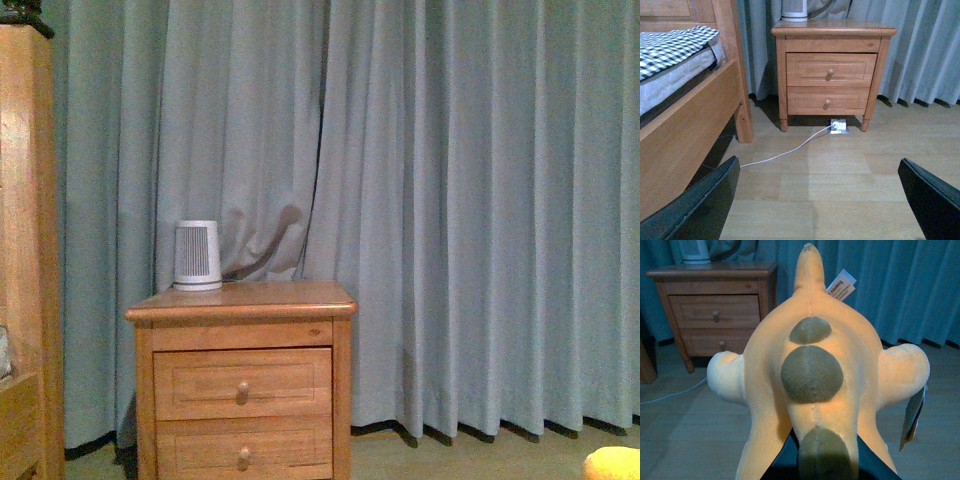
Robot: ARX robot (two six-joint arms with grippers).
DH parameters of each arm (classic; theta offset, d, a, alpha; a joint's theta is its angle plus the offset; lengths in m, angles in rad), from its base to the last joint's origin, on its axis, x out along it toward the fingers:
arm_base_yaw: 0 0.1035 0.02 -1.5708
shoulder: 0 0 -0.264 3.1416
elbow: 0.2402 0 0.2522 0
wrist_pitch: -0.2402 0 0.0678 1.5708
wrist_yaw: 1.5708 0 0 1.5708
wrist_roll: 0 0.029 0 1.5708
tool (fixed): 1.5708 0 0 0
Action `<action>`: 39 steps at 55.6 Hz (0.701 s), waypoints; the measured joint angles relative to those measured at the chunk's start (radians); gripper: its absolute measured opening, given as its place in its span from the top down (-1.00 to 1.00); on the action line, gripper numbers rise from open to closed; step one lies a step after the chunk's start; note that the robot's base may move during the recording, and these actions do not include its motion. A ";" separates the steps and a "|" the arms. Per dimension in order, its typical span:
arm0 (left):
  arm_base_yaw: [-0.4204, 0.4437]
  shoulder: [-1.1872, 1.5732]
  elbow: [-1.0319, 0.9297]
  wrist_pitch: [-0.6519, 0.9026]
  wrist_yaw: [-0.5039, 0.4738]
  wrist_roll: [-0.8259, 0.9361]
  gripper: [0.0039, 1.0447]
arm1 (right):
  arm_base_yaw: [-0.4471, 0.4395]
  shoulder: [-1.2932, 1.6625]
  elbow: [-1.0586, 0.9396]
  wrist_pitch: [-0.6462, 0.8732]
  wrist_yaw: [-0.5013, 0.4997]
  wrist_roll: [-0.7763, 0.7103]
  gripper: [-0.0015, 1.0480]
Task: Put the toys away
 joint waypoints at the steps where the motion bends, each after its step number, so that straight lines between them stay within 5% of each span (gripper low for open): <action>1: 0.000 0.000 0.000 0.000 -0.001 0.000 -0.89 | 0.000 0.000 0.000 0.000 -0.001 0.000 0.87; 39: 0.000 0.000 0.000 0.000 0.000 0.000 -0.89 | 0.000 0.000 0.000 0.000 0.000 0.000 0.87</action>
